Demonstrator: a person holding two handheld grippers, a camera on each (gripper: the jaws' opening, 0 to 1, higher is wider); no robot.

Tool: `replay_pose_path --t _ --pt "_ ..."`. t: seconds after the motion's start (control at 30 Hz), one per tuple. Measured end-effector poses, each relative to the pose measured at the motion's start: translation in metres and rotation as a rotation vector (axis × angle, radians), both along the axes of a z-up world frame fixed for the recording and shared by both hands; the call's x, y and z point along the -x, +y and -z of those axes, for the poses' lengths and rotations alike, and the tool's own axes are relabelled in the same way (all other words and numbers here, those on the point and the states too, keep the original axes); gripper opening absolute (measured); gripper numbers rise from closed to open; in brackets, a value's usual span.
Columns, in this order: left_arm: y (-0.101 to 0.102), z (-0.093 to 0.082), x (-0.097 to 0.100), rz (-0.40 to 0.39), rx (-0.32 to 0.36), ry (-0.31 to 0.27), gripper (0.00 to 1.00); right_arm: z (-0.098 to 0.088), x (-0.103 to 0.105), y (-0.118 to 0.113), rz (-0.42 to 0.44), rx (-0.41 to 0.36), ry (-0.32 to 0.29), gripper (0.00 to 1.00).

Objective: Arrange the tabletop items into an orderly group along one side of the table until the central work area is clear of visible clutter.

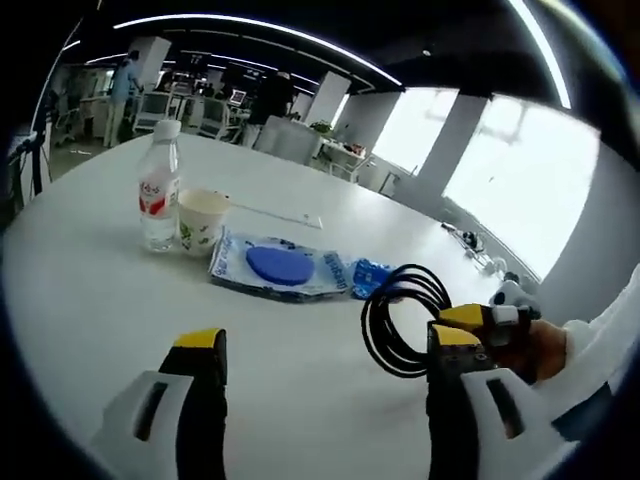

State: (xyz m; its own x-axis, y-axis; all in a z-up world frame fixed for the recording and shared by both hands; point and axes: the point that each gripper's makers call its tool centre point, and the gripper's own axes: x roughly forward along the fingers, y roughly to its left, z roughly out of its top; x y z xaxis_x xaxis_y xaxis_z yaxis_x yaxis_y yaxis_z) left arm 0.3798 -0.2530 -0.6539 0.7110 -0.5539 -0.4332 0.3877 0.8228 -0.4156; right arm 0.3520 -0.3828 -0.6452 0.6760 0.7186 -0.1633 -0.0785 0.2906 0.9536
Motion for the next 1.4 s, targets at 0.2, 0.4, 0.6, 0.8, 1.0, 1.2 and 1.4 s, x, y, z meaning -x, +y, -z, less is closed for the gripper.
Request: replay_pose_path --t 0.2,0.4,0.6,0.8,1.0,1.2,1.4 --pt "0.014 0.006 0.006 -0.027 0.01 0.022 0.86 0.008 -0.005 -0.021 0.065 0.009 0.036 0.05" --pt "0.021 0.007 0.01 -0.047 0.016 0.035 0.85 0.015 -0.009 -0.034 0.092 0.031 0.049 0.06" --pt "0.023 0.008 0.016 -0.051 0.023 0.046 0.83 0.031 -0.025 -0.061 0.133 0.049 0.073 0.06" --pt "0.028 0.014 0.025 -0.064 0.027 0.072 0.81 0.047 -0.03 -0.068 0.143 0.111 0.114 0.06" --pt "0.031 0.014 0.029 -0.072 0.028 0.074 0.81 0.051 -0.024 -0.065 0.135 0.145 0.133 0.06" --pt "0.027 0.014 0.033 -0.064 0.03 0.078 0.8 0.067 -0.032 -0.08 0.156 0.183 0.146 0.07" --pt "0.02 0.013 0.037 -0.045 0.044 0.077 0.79 0.086 -0.039 -0.096 0.165 0.282 0.172 0.08"
